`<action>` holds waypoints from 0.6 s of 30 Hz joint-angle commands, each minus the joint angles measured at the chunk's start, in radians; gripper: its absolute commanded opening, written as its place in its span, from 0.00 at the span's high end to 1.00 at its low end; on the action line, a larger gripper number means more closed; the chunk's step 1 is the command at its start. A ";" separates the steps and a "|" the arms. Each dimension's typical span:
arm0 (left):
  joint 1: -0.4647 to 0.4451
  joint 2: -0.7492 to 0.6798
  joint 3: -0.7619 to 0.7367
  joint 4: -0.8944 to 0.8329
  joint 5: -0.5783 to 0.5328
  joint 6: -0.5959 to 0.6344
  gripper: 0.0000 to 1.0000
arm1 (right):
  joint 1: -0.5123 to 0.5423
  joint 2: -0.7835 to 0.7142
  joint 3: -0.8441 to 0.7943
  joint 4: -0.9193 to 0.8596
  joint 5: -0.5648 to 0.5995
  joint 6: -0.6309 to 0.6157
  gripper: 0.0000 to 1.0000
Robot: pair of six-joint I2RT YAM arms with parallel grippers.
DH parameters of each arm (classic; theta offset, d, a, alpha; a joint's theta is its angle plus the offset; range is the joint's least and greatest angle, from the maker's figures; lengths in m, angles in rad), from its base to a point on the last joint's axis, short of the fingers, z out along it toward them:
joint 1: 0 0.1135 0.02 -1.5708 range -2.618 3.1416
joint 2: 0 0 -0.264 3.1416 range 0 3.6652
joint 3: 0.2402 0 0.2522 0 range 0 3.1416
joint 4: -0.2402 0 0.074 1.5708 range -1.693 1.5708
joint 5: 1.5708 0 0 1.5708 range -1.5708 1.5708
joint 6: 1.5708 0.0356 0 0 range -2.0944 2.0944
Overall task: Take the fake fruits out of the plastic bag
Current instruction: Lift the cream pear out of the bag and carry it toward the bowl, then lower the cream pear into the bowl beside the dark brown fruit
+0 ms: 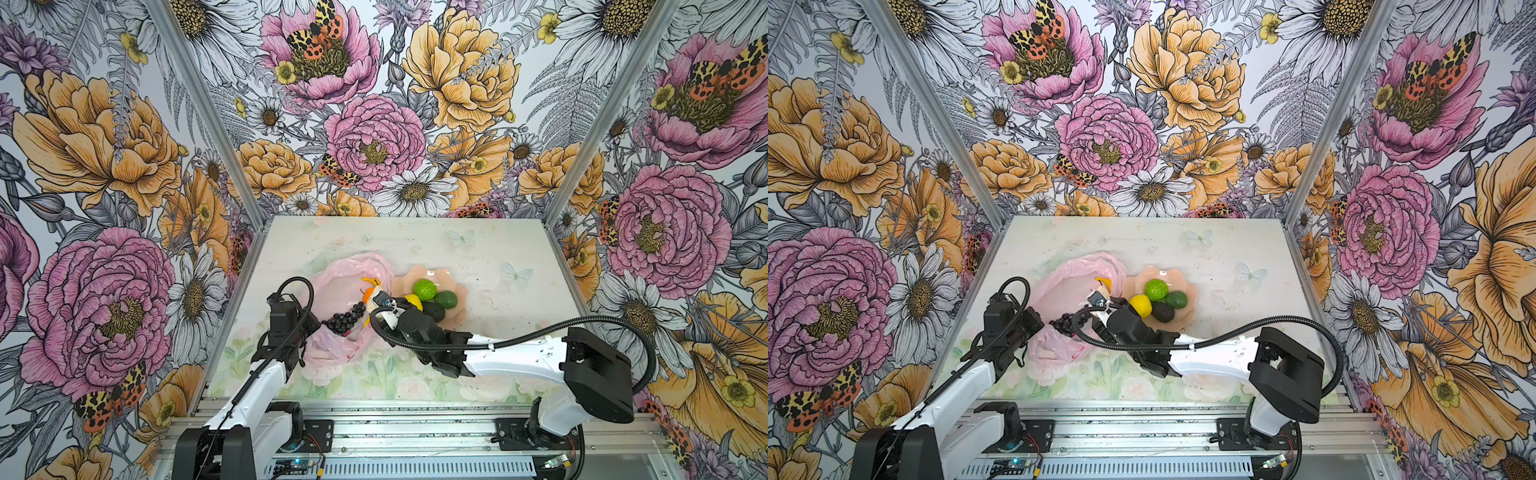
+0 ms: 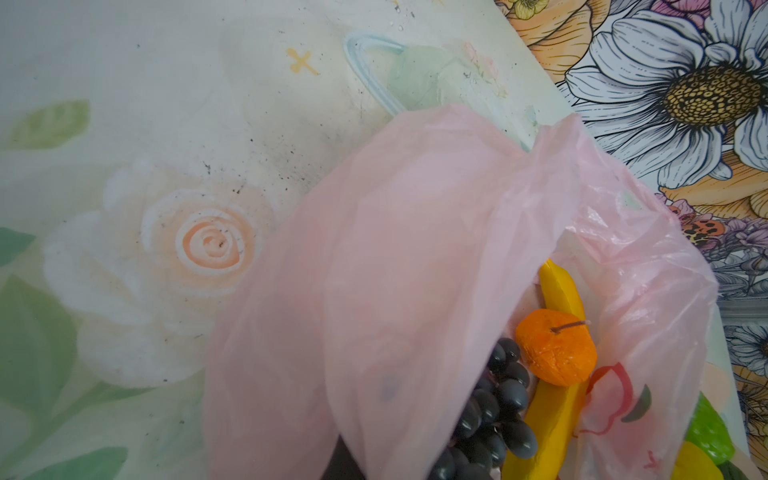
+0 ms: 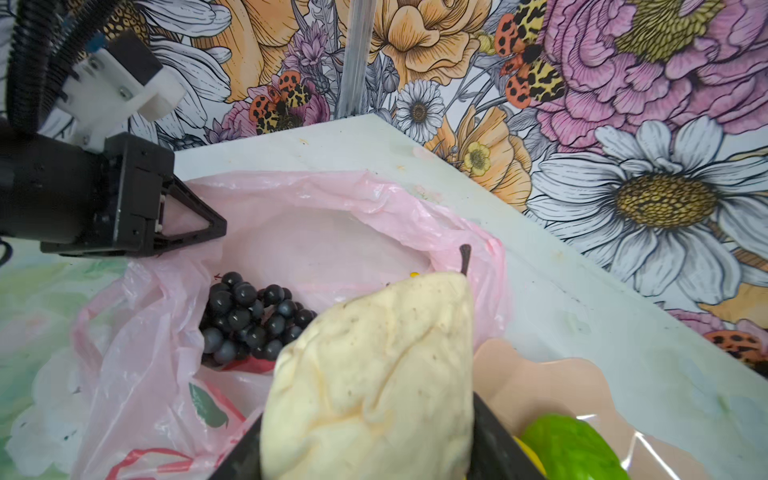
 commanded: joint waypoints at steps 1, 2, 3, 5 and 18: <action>-0.001 -0.007 0.004 0.035 0.008 0.026 1.00 | 0.036 -0.029 -0.035 0.092 0.210 -0.139 0.42; -0.002 -0.007 0.003 0.032 0.006 0.027 1.00 | 0.049 -0.023 -0.041 0.100 0.247 -0.161 0.43; -0.002 -0.007 0.003 0.033 0.006 0.026 1.00 | 0.058 -0.018 -0.047 0.103 0.278 -0.174 0.43; -0.002 -0.007 0.004 0.033 0.005 0.027 1.00 | 0.067 -0.018 -0.062 0.110 0.317 -0.182 0.43; -0.001 -0.013 0.002 0.029 0.008 0.028 1.00 | 0.038 -0.148 -0.198 -0.047 0.424 -0.081 0.42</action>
